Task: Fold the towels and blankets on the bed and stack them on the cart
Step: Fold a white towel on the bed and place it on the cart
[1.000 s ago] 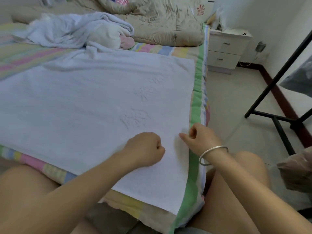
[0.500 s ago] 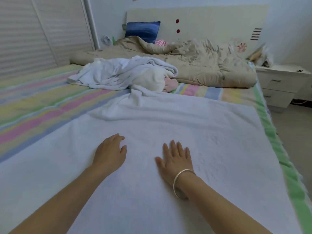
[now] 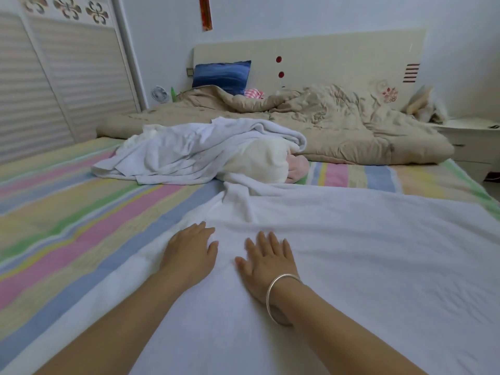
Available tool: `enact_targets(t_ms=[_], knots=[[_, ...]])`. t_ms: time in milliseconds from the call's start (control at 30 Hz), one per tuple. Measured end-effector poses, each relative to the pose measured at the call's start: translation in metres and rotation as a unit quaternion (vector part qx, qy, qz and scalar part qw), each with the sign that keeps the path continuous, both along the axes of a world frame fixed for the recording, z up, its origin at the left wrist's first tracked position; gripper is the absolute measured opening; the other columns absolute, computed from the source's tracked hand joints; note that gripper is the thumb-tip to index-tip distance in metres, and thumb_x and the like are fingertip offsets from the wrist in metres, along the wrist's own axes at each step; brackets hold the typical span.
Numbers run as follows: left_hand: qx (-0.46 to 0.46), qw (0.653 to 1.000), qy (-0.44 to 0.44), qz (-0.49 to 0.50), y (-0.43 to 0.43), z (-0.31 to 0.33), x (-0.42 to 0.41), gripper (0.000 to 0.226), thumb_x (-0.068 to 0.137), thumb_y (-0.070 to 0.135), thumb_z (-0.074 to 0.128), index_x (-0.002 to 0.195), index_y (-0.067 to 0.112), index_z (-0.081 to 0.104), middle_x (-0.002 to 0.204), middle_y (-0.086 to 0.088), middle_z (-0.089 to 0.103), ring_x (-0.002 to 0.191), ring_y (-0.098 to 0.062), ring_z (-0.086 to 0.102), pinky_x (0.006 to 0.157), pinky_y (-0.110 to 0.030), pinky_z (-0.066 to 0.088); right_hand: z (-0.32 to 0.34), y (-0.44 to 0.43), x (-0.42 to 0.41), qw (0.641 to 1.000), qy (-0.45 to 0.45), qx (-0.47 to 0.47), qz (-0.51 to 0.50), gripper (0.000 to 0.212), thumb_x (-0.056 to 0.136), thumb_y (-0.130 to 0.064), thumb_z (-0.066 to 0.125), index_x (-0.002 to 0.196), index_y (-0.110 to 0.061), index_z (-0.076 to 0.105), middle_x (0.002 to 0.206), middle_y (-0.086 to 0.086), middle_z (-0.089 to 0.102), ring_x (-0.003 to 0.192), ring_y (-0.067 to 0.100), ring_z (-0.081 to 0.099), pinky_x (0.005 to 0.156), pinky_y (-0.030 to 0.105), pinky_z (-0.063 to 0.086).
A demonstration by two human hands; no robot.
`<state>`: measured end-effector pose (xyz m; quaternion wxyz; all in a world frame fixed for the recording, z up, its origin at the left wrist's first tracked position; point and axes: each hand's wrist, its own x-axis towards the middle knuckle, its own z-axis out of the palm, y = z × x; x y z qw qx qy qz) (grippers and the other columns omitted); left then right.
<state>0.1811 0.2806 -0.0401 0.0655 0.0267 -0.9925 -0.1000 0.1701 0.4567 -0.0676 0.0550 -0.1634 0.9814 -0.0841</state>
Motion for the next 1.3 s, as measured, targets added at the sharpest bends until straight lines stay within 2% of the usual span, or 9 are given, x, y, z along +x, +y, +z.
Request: enact_targets(t_ms=[133, 300, 533, 767, 867, 967, 1033, 1200, 1300], knots=[[0.033, 0.999, 0.031, 0.018, -0.023, -0.004, -0.043, 0.043, 0.102, 0.037, 0.037, 0.141, 0.024, 0.047, 0.150, 0.004, 0.042, 0.138, -0.017, 0.036, 0.109, -0.033, 0.033, 0.004, -0.033, -0.044, 1.000, -0.004, -0.017, -0.014, 0.061, 0.099, -0.054, 0.014, 0.154, -0.026, 0.014, 0.162, 0.002, -0.001, 0.148, 0.023, -0.010, 0.119, 0.043, -0.008], [0.057, 0.993, 0.026, 0.104, -0.036, 0.007, -0.109, 0.029, 0.097, 0.035, 0.043, 0.087, 0.014, 0.061, 0.091, -0.001, 0.062, 0.072, -0.018, 0.053, 0.063, -0.031, 0.044, 0.027, -0.047, -0.116, 0.988, 0.129, -0.053, -0.072, 0.037, 0.098, -0.041, 0.037, 0.126, -0.023, 0.054, 0.131, 0.002, 0.052, 0.125, 0.026, 0.039, 0.098, 0.035, 0.032], [0.292, 0.955, 0.010, 0.043, -0.063, -0.018, -0.160, 0.009, 0.083, 0.035, 0.066, 0.078, 0.028, 0.068, 0.079, 0.010, 0.062, 0.077, -0.011, 0.058, 0.066, -0.026, 0.046, 0.062, -0.074, -0.219, 0.973, 0.213, -0.039, -0.077, 0.032, 0.095, -0.036, 0.049, 0.123, -0.022, 0.053, 0.122, 0.003, 0.054, 0.115, 0.026, 0.046, 0.090, 0.035, 0.038], [0.433, 0.901, -0.029, -0.014, -0.080, -0.026, -0.162, 0.013, 0.078, 0.018, 0.074, 0.087, 0.027, 0.074, 0.083, 0.003, 0.069, 0.081, -0.014, 0.065, 0.071, -0.023, 0.048, 0.049, -0.122, -0.258, 0.983, 0.104, 0.000, -0.153, 0.026, 0.081, -0.036, 0.061, 0.097, -0.016, 0.060, 0.094, 0.001, 0.058, 0.083, 0.022, 0.053, 0.070, 0.028, 0.039], [0.466, 0.885, -0.020, -0.005, -0.080, -0.027, -0.161, 0.014, 0.081, 0.010, 0.071, 0.088, 0.022, 0.074, 0.074, 0.008, 0.065, 0.074, -0.011, 0.063, 0.069, -0.021, 0.047, 0.051, -0.124, -0.270, 0.974, 0.083, -0.088, -0.190, 0.028, 0.086, -0.040, 0.058, 0.092, -0.013, 0.059, 0.090, 0.002, 0.059, 0.080, 0.021, 0.054, 0.071, 0.029, 0.042], [0.495, 0.869, 0.005, 0.016, -0.082, -0.026, -0.164, 0.016, 0.081, 0.010, 0.072, 0.088, 0.025, 0.071, 0.077, 0.005, 0.068, 0.075, -0.014, 0.066, 0.078, -0.032, 0.055, 0.073, -0.123, -0.290, 0.949, 0.069, -0.222, -0.215, 0.045, 0.094, -0.045, 0.047, 0.120, -0.010, 0.059, 0.120, 0.008, 0.058, 0.108, 0.029, 0.056, 0.092, 0.037, 0.042], [0.530, 0.846, 0.031, 0.041, -0.082, -0.025, -0.167, 0.019, 0.082, 0.017, 0.074, 0.095, 0.026, 0.064, 0.086, 0.003, 0.071, 0.084, -0.018, 0.068, 0.087, -0.042, 0.054, 0.096, -0.116, -0.304, 0.921, 0.094, -0.297, -0.234, 0.047, 0.095, -0.045, 0.046, 0.124, -0.010, 0.058, 0.126, 0.010, 0.057, 0.115, 0.030, 0.054, 0.087, 0.032, 0.040], [0.572, 0.819, -0.010, 0.044, -0.089, -0.005, -0.160, 0.041, 0.076, 0.054, 0.072, 0.105, 0.027, 0.062, 0.098, 0.006, 0.071, 0.088, -0.013, 0.069, 0.080, -0.032, 0.054, 0.162, -0.086, -0.333, 0.863, 0.209, -0.397, -0.232, 0.036, 0.094, -0.037, 0.050, 0.119, -0.015, 0.065, 0.115, 0.011, 0.066, 0.109, 0.029, 0.061, 0.086, 0.029, 0.044], [0.552, 0.833, -0.030, -0.007, -0.096, -0.004, -0.158, 0.018, 0.083, 0.036, 0.073, 0.087, 0.019, 0.074, 0.081, 0.001, 0.076, 0.082, -0.017, 0.072, 0.081, -0.035, 0.055, 0.178, -0.084, -0.349, 0.890, 0.208, -0.373, -0.159, 0.029, 0.095, -0.017, 0.050, 0.120, -0.016, 0.065, 0.108, 0.006, 0.070, 0.083, 0.007, 0.068, 0.082, 0.028, 0.050]])
